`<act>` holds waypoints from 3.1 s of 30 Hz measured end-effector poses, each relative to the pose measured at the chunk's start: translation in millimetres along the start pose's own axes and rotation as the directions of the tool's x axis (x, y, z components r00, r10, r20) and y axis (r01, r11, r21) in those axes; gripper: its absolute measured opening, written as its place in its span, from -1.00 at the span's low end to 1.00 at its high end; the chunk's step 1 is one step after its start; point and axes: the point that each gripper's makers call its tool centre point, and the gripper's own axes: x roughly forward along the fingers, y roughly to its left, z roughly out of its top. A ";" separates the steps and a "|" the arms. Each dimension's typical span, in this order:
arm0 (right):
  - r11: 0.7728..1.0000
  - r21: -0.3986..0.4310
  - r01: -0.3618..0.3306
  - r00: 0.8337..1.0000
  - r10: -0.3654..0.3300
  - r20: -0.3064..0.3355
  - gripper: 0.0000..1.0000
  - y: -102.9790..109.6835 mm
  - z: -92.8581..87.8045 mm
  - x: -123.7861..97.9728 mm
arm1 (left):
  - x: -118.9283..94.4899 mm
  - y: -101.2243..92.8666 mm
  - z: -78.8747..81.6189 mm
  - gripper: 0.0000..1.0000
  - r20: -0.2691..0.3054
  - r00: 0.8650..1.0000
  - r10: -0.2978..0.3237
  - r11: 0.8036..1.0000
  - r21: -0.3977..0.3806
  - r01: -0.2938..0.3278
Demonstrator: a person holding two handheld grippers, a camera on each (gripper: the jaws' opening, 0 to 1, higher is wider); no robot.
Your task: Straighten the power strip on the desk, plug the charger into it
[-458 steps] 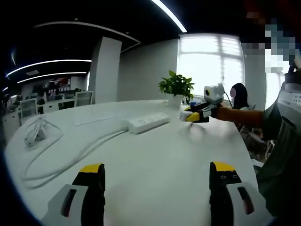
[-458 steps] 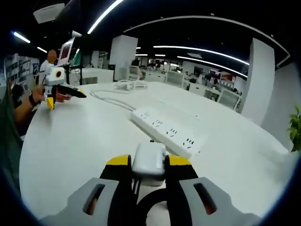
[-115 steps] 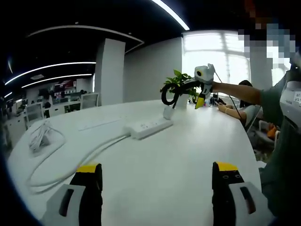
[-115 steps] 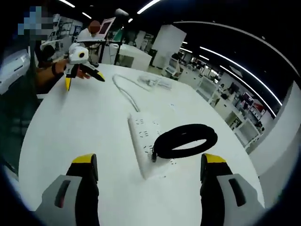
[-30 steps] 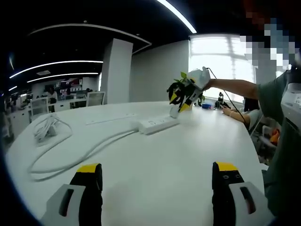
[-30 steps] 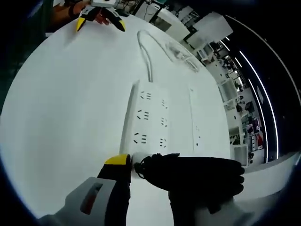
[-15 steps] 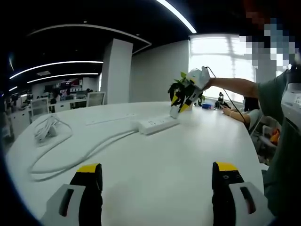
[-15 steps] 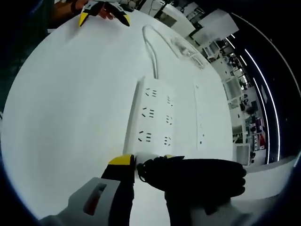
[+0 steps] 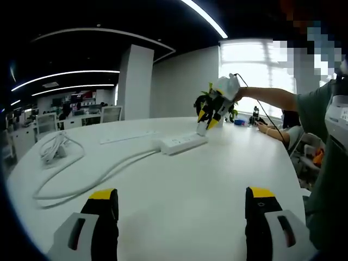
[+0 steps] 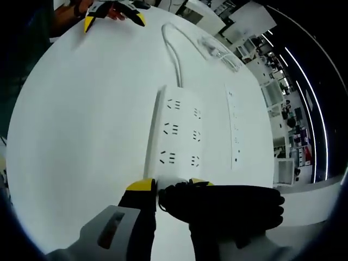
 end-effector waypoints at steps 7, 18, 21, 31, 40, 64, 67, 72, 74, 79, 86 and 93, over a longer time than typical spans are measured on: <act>1.000 0.017 -0.017 1.000 0.017 -0.020 -0.63 0.2 0.6 -0.3 | 1.7 -6.8 2.8 0.98 -0.007 1.000 -0.021 0.999 0.027 0.021; 0.997 0.042 -0.060 0.998 0.060 -0.006 -0.67 -3.9 0.7 2.3 | 3.0 -4.3 -0.3 0.98 -0.025 1.000 -0.016 0.999 0.032 0.017; 0.997 0.035 -0.064 0.998 0.064 -0.008 -0.68 -2.6 0.9 2.1 | 3.3 -4.9 -0.2 0.98 -0.025 1.000 -0.017 0.999 0.033 0.017; 0.995 0.030 -0.093 0.996 0.092 0.005 -0.73 -3.0 0.0 3.0 | 5.5 -4.4 -1.8 0.98 -0.025 1.000 -0.017 0.999 0.028 0.018; 0.991 0.094 -0.098 0.989 0.086 0.123 -0.75 -5.5 -6.9 1.0 | 3.1 2.2 -7.3 0.98 -0.035 0.999 -0.001 1.000 0.015 0.001; 0.991 0.115 -0.070 0.991 0.056 0.125 -0.61 -6.1 -7.0 4.4 | 17.1 1.8 10.4 0.98 -0.027 1.000 -0.007 0.999 0.051 0.008; 0.992 0.112 -0.062 0.991 0.048 0.127 -0.60 -6.1 -5.3 4.9 | 18.6 2.2 14.7 0.98 -0.013 1.000 -0.007 0.999 0.048 0.007; 0.992 0.118 -0.046 0.992 0.032 0.123 -0.59 -6.0 -5.0 5.3 | 22.7 -3.6 14.2 0.98 -0.023 0.999 -0.025 0.998 0.052 0.027; 0.992 0.114 -0.046 0.991 0.031 0.130 -0.58 -6.1 -5.0 5.3 | 22.7 -6.6 16.8 0.98 -0.020 0.999 -0.031 0.998 0.055 0.032; 0.996 0.078 -0.042 0.992 0.032 0.123 -0.56 -4.6 -4.7 6.2 | 20.3 -9.2 22.2 0.98 -0.014 0.999 -0.031 0.997 0.067 0.032; 0.999 0.044 -0.019 0.993 0.014 0.121 -0.43 -4.5 -2.9 5.7 | 18.2 -9.4 20.1 0.98 -0.022 0.999 -0.031 0.997 0.076 0.033; 0.997 0.075 0.014 0.988 -0.025 0.151 -0.39 -11.8 -3.7 -5.2 | 19.9 -9.3 18.0 0.98 -0.028 0.999 -0.036 0.997 0.072 0.038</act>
